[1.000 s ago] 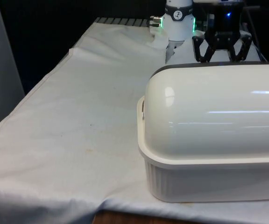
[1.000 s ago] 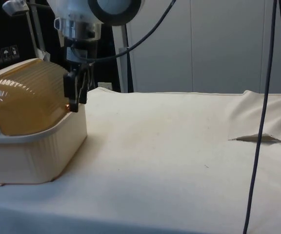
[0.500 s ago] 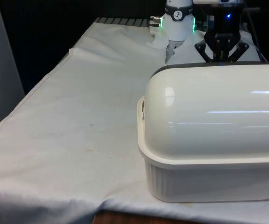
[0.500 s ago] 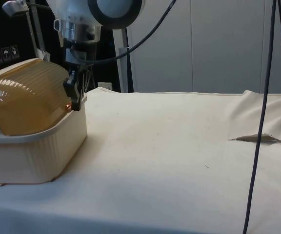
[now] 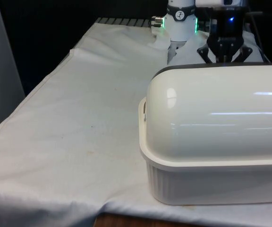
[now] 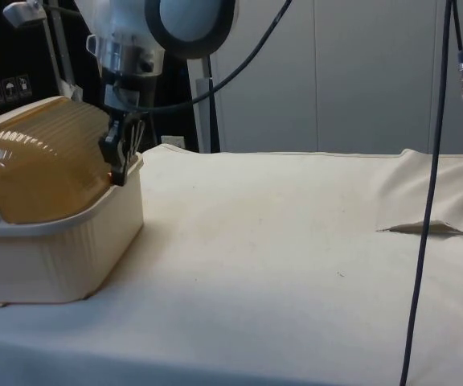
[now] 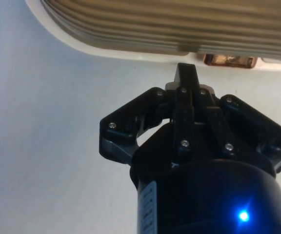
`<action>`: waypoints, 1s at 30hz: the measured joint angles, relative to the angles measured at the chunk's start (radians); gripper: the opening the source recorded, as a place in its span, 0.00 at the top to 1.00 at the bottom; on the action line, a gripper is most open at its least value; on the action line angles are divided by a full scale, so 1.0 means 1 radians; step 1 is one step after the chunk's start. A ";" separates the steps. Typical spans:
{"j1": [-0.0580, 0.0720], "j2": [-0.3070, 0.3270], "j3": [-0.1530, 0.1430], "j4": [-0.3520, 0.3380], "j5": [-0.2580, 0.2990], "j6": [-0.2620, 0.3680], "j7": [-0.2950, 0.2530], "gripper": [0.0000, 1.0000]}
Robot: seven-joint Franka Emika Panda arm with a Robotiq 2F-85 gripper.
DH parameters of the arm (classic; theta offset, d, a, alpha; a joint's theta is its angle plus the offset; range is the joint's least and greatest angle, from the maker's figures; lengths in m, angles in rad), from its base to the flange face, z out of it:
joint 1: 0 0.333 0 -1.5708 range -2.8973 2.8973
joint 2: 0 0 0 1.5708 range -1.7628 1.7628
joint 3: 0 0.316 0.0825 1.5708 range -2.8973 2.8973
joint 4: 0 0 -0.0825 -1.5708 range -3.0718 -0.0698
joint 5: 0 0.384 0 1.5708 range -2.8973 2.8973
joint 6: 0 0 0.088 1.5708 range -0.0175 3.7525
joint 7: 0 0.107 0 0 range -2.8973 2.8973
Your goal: Open the lid, then close it.
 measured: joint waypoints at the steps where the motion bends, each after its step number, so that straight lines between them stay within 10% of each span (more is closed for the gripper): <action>1: 0.000 0.000 -0.001 0.000 -0.002 0.000 -0.001 1.00; 30: -0.001 0.012 -0.035 -0.001 -0.048 0.006 -0.019 1.00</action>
